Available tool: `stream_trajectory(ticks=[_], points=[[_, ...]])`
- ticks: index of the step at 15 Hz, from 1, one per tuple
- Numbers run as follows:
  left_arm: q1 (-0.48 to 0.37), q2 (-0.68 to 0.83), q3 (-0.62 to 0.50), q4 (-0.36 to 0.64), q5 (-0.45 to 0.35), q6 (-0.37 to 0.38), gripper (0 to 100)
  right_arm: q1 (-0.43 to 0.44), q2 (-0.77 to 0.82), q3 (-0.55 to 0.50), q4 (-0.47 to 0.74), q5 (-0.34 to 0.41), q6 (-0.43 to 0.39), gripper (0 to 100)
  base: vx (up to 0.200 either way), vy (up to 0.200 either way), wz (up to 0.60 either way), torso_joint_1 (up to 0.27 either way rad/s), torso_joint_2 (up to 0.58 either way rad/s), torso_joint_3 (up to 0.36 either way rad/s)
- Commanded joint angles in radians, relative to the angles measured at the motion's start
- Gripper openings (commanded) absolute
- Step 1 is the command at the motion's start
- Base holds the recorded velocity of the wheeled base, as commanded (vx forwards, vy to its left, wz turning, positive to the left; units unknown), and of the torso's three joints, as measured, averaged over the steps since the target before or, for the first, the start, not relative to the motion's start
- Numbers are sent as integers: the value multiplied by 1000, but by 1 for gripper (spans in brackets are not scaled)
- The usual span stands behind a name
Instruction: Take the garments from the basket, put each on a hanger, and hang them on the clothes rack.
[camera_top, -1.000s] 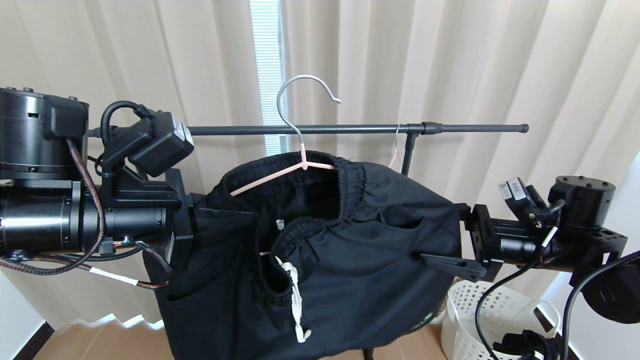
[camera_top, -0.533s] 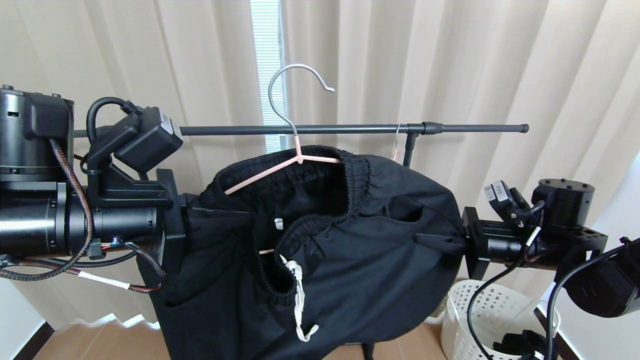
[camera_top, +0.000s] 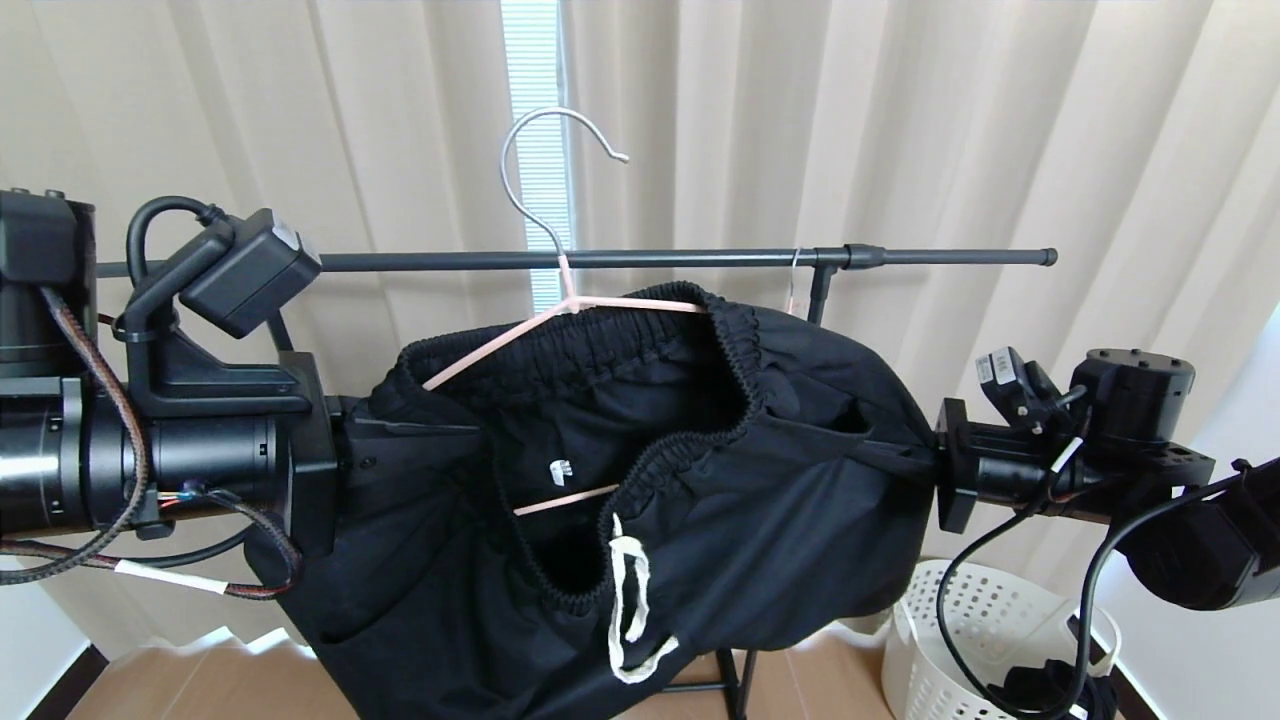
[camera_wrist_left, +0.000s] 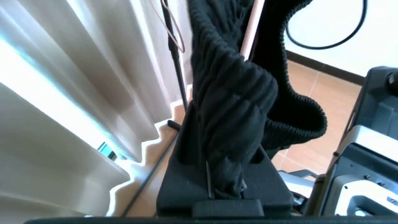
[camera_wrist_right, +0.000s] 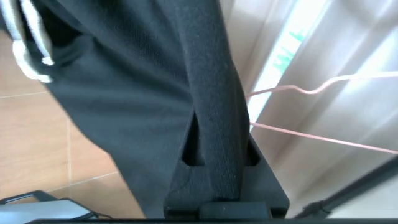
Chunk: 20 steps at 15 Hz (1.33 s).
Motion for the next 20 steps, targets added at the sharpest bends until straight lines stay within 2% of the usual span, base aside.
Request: stream_trajectory(ticks=[1,4,12,13,14,15,20], points=[[22,-15,2,-1,0,-4,0,-17,17,-15,0,-1,1,0,0,0,0,0,0,0],[61,-25,14,-1,-1,-4,0,-26,24,-17,0,-3,0,0,0,0,0,0,0,0],[68,-31,17,-2,-1,-2,0,-26,17,-6,1,-4,-2,0,0,0,0,0,0,0],[68,-28,15,-2,-1,-2,0,-26,17,8,0,-6,-19,0,0,0,0,0,0,0],[68,-28,15,-2,-1,-2,0,-27,27,14,0,-7,-91,0,0,0,0,0,0,0],[70,-29,15,-2,-1,-2,0,-29,30,12,3,-7,-141,100,0,0,0,0,0,0],[102,-28,25,-1,0,-2,0,-26,16,17,-3,0,-143,100,0,0,0,0,0,0]])
